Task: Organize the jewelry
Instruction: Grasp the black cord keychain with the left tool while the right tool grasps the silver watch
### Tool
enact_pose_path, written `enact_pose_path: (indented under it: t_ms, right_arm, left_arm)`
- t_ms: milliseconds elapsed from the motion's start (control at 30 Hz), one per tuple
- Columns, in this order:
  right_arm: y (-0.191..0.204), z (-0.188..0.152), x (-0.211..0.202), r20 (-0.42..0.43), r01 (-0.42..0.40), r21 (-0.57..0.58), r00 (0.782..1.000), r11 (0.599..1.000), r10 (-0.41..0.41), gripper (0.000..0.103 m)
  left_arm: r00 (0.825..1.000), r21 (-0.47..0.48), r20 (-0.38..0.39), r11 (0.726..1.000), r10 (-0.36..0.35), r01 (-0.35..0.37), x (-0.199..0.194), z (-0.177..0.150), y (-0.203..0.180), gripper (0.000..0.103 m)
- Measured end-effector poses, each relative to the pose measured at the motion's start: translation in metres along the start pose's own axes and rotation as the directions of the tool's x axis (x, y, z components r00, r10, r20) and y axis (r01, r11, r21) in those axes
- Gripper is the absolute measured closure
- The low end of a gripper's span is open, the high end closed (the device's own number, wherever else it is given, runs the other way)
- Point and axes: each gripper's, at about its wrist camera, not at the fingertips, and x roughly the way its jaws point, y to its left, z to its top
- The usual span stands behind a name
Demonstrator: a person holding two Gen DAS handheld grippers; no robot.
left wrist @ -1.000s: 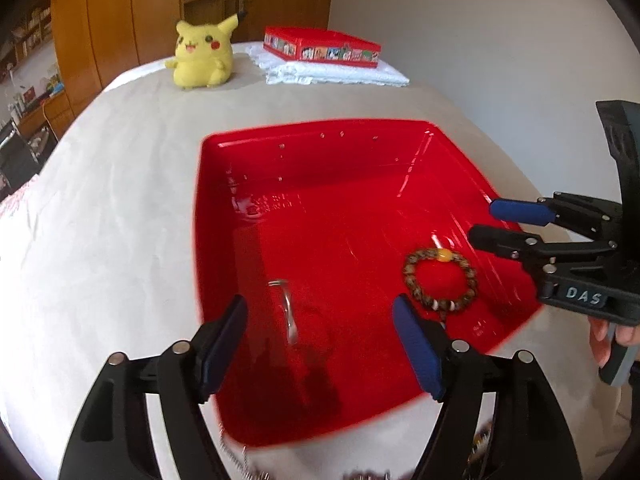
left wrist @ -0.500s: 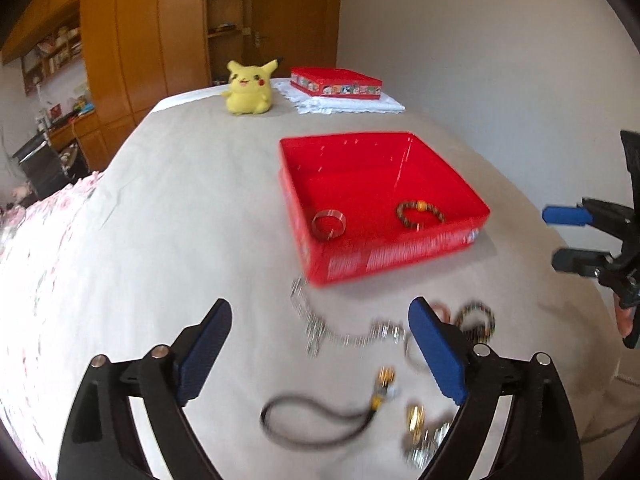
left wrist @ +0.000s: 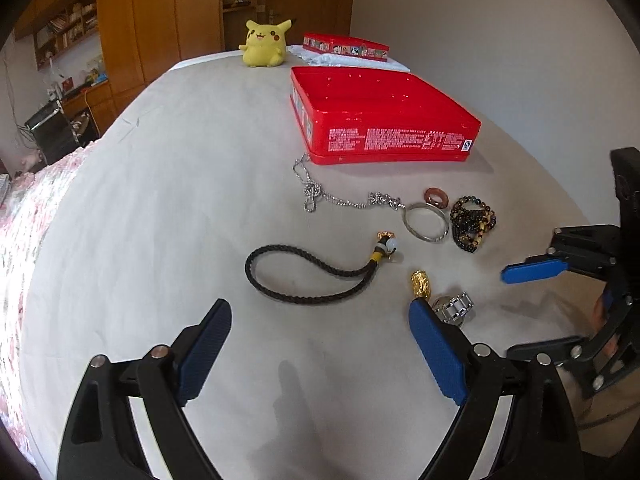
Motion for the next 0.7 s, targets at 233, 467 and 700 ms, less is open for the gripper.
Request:
enact_pose_path:
  t_ms: [233,467,700]
  right_arm:
    - [-0.005,0.006,0.037,-0.053,-0.01,-0.02,0.999,1.0,0.009,0.041]
    - [-0.005,0.011,0.051,-0.053,0.024,-0.061,0.998,0.998,-0.027,0.06]
    - [-0.009,0.002,0.04,-0.069,0.033,-0.063,0.997,0.998,-0.037,0.072]
  left_arm:
    - [1.0,-0.007,-0.001,1.0,0.0,0.0,0.008,0.003,0.001,0.013]
    - [1.0,0.001,-0.008,1.0,-0.01,0.01,0.013,0.005,-0.001,0.013]
    - [0.999,0.006,-0.012,0.999,-0.051,0.051,0.017,0.004,-0.013,0.013]
